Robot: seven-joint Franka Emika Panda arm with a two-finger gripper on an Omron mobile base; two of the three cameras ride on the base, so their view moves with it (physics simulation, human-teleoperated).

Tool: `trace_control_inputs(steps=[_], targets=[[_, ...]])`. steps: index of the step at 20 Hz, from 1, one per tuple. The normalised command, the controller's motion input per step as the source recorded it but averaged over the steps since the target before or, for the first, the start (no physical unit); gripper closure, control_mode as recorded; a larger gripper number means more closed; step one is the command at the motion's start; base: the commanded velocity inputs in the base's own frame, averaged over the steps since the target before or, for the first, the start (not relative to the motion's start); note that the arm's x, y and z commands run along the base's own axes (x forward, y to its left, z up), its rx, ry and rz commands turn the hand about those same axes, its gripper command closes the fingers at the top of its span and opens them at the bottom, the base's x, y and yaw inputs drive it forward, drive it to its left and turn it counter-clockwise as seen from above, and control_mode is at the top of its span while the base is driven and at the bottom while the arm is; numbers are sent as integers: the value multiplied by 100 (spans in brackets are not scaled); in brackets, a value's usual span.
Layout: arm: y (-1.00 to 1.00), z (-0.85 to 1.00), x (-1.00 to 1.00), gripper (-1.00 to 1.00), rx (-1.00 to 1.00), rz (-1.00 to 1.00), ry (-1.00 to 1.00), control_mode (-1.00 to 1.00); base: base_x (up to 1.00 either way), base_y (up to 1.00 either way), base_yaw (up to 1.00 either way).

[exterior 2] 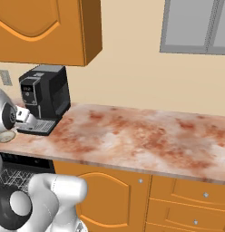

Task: Pick up the cup and bowl from the counter, place them in the dishwasher, and close the dishwasher door.

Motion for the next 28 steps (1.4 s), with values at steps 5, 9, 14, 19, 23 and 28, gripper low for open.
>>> trace_control_inputs(steps=[5,9,14,19,23,28], targets=[[51,-13,22,-100,0,0,0,-100,0,0,0],[54,-15,17,-100,0,0,0,-100,0,0,0],[53,-13,11,-100,0,-1,0,-100,0,0,0],[49,-16,8,-100,2,-3,0,-100,0,0,0],[46,-17,10,-100,5,-7,0,-100,0,0,0],[49,-6,6,-100,2,-7,0,-100,0,0,0]])
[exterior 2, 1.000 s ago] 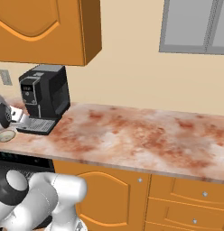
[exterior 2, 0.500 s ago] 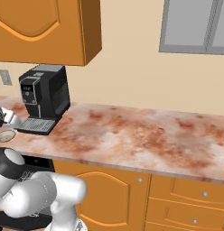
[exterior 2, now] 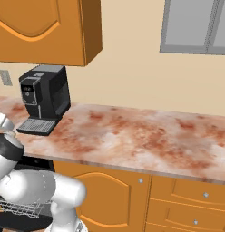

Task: Pick up the cup and bowl from the counter, place them in the dishwasher, and close the dishwasher door.

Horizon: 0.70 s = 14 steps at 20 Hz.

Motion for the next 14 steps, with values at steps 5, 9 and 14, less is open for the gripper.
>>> trace_control_inputs(steps=[5,9,14], targets=[[40,0,0,-100,0,-5,0,-100,0,0,0],[30,0,4,-100,0,-3,0,-100,0,0,0],[18,0,15,-100,0,-2,0,-100,0,0,0]])
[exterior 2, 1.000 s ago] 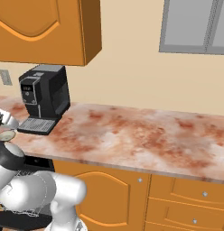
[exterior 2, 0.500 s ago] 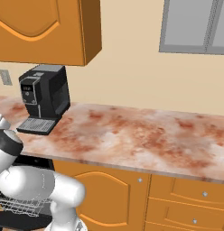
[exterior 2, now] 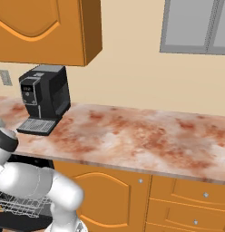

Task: Pick up the cup and bowl from the counter, place them in the dishwasher, and close the dishwasher door.

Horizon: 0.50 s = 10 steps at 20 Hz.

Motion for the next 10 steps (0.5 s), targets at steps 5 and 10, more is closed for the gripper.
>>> trace_control_inputs(steps=[5,10], targets=[[15,-20,31,-100,1,0,0,-100,0,0,0],[11,-36,24,-100,12,0,0,-100,0,0,0]])
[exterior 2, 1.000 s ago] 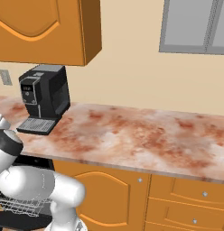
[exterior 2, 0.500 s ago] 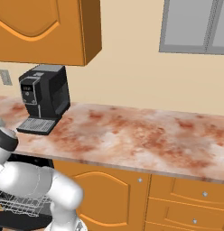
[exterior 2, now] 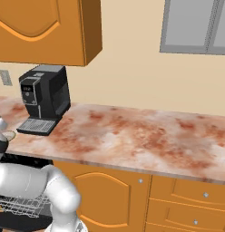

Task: Pick up the cup and bowl from the counter, place them in the dishwasher, and close the dishwasher door.

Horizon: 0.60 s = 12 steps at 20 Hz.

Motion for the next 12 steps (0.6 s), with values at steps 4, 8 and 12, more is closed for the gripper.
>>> trace_control_inputs(steps=[4,8,12], targets=[[18,-18,14,-100,14,1,0,-100,0,0,0],[25,-3,9,-100,7,0,0,-100,0,0,0],[29,-22,14,-100,4,0,0,-100,0,0,0]])
